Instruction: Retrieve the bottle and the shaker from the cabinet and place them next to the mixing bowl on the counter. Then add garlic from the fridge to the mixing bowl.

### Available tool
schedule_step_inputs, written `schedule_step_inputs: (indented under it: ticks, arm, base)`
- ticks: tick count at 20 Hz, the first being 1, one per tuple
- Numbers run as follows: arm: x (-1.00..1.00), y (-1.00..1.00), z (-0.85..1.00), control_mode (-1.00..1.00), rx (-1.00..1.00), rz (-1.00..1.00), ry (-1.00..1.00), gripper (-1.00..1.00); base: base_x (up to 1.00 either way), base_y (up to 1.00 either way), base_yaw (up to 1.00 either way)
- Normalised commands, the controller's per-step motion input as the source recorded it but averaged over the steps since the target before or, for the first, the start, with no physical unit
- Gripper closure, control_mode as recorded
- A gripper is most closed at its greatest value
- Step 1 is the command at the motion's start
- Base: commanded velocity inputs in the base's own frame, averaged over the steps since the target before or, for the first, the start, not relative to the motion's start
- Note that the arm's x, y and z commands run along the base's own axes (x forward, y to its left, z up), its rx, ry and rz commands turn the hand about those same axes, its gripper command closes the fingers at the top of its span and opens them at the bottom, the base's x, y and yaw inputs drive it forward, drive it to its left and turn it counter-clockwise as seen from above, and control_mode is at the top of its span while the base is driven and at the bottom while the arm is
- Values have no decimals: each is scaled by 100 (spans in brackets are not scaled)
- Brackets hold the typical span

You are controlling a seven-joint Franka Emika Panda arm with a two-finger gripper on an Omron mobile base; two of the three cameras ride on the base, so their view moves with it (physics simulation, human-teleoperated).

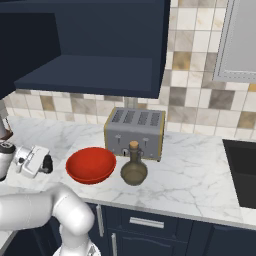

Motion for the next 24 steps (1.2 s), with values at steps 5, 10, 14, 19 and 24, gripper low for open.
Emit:
schedule_step_inputs:
  ticks: [5,10,14,19,24]
  arm:
    - [0,-16,2,-100,0,3,0,100]
    - [0,-29,20,-100,0,1,0,100]
    - [0,-28,0,-100,0,1,0,100]
    - [6,-27,-11,-100,0,1,5,100]
    - [5,-5,-7,-100,0,0,2,100]
  base:
    - [0,0,0]
    - [0,0,0]
    - [0,0,0]
    - [0,0,0]
    - [0,0,0]
